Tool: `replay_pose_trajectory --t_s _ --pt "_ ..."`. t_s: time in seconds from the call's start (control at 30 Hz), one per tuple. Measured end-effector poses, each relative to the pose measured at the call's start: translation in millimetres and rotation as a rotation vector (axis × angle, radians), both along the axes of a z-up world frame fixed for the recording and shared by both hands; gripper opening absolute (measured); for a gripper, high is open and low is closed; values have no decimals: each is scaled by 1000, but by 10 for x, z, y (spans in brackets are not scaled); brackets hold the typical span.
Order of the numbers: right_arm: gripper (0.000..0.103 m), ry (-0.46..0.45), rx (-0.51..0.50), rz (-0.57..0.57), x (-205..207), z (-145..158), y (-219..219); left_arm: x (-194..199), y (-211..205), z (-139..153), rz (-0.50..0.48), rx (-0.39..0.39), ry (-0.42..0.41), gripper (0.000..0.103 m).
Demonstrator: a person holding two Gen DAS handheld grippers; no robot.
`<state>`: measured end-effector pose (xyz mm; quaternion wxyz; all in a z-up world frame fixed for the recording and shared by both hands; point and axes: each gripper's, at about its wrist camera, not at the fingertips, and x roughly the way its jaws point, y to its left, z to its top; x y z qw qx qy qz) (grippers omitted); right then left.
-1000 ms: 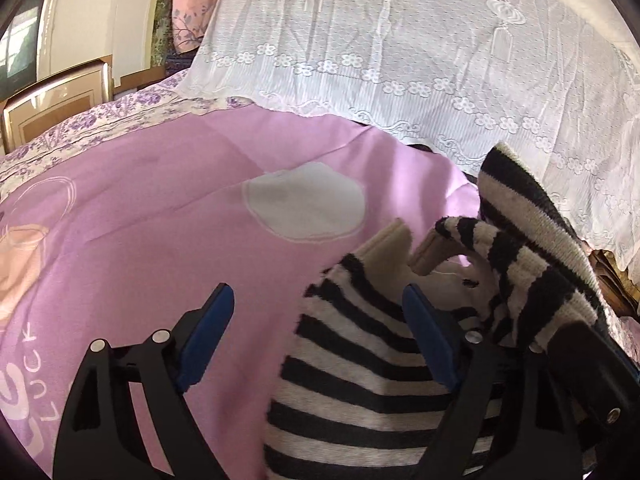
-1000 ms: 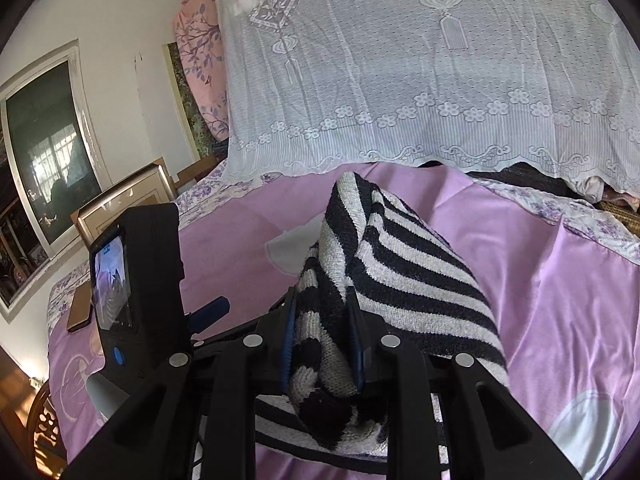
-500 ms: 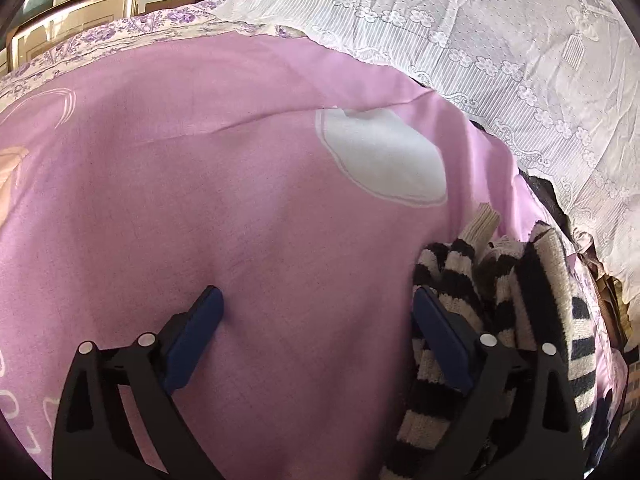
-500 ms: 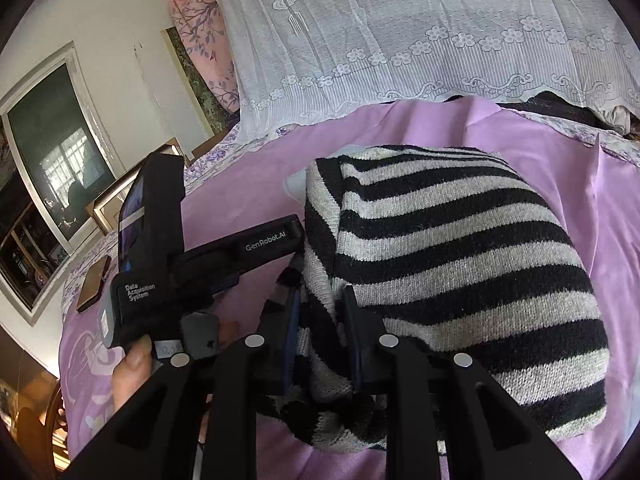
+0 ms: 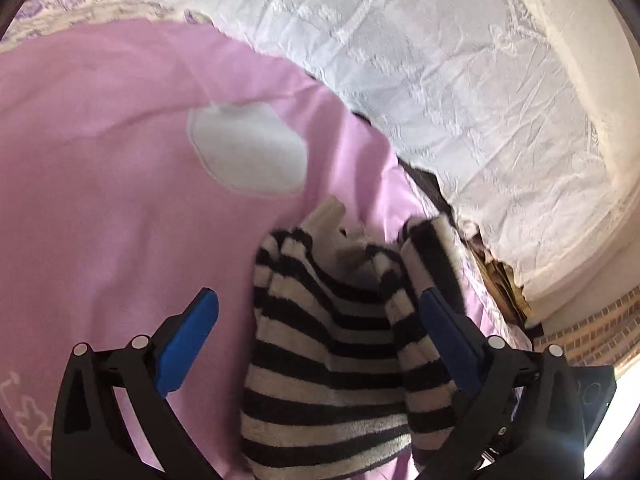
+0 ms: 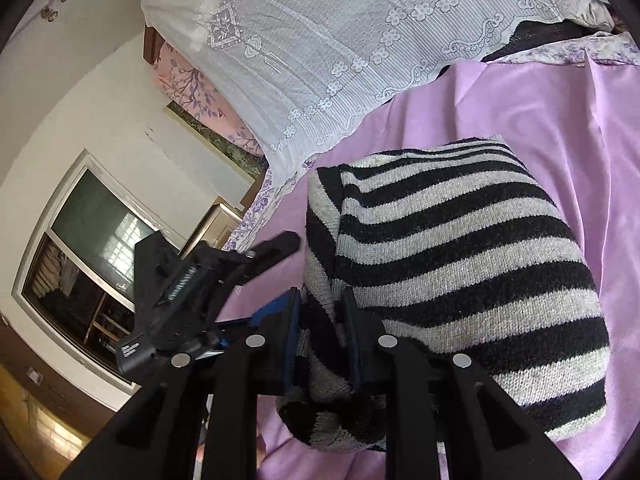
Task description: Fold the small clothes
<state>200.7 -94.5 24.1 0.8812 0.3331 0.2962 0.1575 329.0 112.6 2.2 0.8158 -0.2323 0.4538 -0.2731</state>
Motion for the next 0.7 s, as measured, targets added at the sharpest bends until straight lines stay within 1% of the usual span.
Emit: replay_pose_trajectory --t_s 0.07,0.13,0.17,0.23,0.3,0.4,0.47,0.57,0.6,0.63,0.67,0.7 --pt "21 -2 -18 -4 -11 12 6 82 -70 -179 -24 -66 75 98" --pt "21 0 -21 3 13 -2 4 195 -68 -301 -24 -164 138 98" --pt "21 2 -20 4 23 -12 7 252 -80 -358 -25 -195 161 98" --pt "21 -5 -39 -2 24 -4 29 356 -131 -453 -25 -221 192 98" --pt "21 -12 -48 -11 24 3 45 426 -182 -497 -41 -256 209 98" --pt "21 -21 -102 -22 85 2 137 480 -250 -434 -82 -320 211 98" --pt "21 -26 -148 -27 141 6 243 511 -288 -382 -98 -324 198 98" --pt "19 -25 -161 -7 272 1 398 555 -221 -351 -104 -356 197 98" --pt "19 -22 -181 4 317 -14 462 567 -163 -331 -82 -335 187 98" --pt "19 -16 -207 17 358 -36 523 574 -103 -296 -42 -261 164 98" --pt "19 21 -229 31 422 -103 563 572 -35 -247 13 -149 128 98" --pt "19 69 -222 51 490 -216 570 567 13 -207 75 -32 98 98"
